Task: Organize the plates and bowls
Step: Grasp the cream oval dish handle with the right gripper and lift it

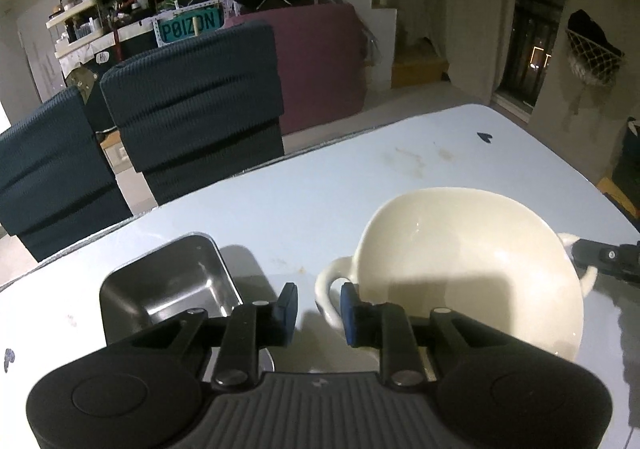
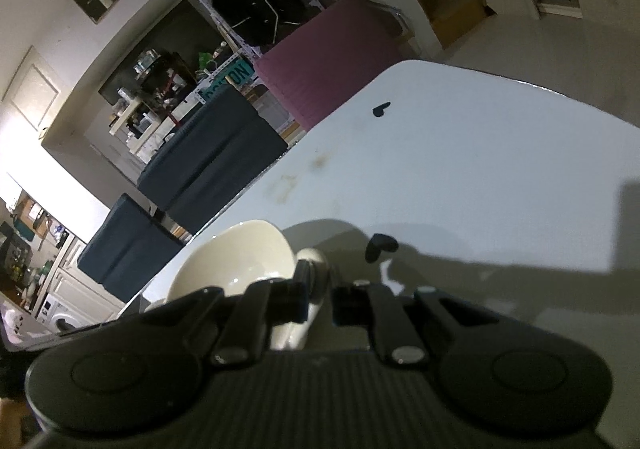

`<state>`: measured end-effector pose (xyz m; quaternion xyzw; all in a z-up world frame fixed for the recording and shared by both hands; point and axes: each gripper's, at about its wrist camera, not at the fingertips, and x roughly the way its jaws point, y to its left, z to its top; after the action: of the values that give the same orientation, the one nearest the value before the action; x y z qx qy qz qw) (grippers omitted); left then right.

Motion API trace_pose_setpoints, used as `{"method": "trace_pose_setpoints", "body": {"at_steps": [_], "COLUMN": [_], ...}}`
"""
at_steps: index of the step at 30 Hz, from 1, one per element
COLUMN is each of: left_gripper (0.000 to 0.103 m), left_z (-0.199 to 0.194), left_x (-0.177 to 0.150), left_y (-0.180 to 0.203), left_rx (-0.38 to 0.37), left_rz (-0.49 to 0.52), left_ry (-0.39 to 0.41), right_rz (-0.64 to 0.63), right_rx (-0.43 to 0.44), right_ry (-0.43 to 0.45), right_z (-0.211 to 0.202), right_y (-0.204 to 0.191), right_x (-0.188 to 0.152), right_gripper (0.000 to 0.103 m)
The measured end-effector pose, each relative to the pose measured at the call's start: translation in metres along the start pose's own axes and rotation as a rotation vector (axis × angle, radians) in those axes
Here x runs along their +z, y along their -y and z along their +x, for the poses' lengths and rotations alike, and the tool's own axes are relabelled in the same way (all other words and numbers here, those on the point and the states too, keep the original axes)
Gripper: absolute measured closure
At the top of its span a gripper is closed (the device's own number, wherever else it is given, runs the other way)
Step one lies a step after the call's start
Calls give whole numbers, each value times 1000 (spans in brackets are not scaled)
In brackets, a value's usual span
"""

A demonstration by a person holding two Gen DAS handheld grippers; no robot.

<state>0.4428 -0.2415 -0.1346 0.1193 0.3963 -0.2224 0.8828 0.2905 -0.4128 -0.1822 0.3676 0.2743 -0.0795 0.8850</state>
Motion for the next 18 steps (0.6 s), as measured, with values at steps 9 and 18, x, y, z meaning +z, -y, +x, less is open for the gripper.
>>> {"method": "trace_pose_setpoints", "body": {"at_steps": [9, 18], "left_gripper": [66, 68], "left_z": [5, 25], "left_x": [-1, 0], "left_y": [-16, -20], "left_rx": [-154, -176], "left_rz": [-213, -239], "left_ry": [4, -37], "right_rz": [-11, -80], "right_rx": [82, 24], "right_ry": [-36, -86], "right_z": [-7, 2], "right_y": [1, -13], "right_x": [7, 3], "right_gripper": [70, 63]}}
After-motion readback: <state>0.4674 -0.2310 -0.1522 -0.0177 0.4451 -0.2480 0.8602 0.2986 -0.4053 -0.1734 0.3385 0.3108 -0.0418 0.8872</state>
